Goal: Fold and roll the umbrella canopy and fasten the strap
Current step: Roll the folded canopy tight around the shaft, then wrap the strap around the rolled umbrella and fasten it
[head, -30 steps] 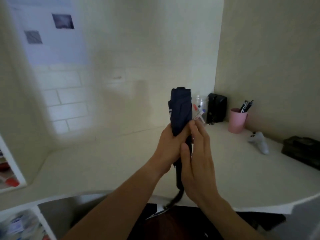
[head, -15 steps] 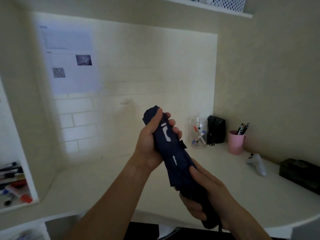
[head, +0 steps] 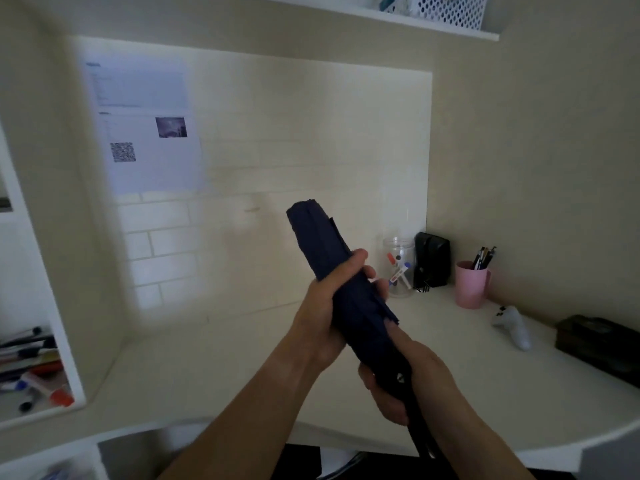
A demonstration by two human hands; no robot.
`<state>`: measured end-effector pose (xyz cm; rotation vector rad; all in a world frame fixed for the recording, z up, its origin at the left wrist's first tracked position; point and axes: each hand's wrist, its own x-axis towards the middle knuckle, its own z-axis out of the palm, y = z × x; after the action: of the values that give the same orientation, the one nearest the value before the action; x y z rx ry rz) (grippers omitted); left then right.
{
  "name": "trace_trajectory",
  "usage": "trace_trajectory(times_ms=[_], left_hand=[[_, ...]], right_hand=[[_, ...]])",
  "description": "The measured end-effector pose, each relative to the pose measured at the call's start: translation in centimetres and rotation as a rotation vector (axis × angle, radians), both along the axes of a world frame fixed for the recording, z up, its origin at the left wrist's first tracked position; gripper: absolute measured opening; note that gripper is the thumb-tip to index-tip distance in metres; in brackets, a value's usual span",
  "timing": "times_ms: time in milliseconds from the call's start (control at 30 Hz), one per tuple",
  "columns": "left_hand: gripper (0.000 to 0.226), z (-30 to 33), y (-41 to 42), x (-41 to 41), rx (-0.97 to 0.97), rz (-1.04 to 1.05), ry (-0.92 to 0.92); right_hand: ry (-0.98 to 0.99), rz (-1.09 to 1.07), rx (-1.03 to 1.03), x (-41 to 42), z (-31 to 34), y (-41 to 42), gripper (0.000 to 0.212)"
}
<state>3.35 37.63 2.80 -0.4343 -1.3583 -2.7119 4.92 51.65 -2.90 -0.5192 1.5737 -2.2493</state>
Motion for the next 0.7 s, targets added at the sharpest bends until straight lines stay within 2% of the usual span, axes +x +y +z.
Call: trace_trajectory(times_ms=[67,167,233,300,400,433,500,600,700], left_hand=[[0.016,0.2,0.5,-0.5,-0.053,0.097,-0.031],[0.024,0.6,1.0,-1.4,-0.066,0.308,-0.076],[0.021,0.4,1.4,-1.1,-0.037,0.284,-0.055],[0.016,-0.2,1.8,-0.5,-0.007,0.178,0.009],[0.033,-1.3,2.4,0.4,-0.016,-0.017,0.078],[0.032,-1.5,2.7,0.6,-0.027,-0.066,0.083],[0.012,-1.5,3.3,0.6,-0.063,-0.071,0.043],[0.033,-1.5,4.1,0.1,-0.096,0.058,-0.055],[0.033,-1.8,4.5,0.1,-0.138,0.159,-0.095]], right_hand=[[-0.021,0.003,-0.025,-0.3,0.0,-0.4,0.056],[0.033,-0.238,0.006,-0.4,-0.7,-0.5,0.056],[0.007,-0.363,0.013,-0.2,-1.0,-0.3,0.045],[-0.149,-0.309,-0.055,-0.1,-1.0,0.2,0.039],[-0.318,-0.031,-0.100,-0.2,-0.6,0.9,0.034],[-0.348,0.042,-0.094,-0.3,-0.4,1.0,0.033],[-0.377,0.122,-0.066,-0.6,-0.4,1.2,0.032],[-0.389,0.120,0.014,-0.6,-0.9,0.9,0.030],[-0.395,-0.076,0.053,-0.4,-0.9,0.0,0.031]])
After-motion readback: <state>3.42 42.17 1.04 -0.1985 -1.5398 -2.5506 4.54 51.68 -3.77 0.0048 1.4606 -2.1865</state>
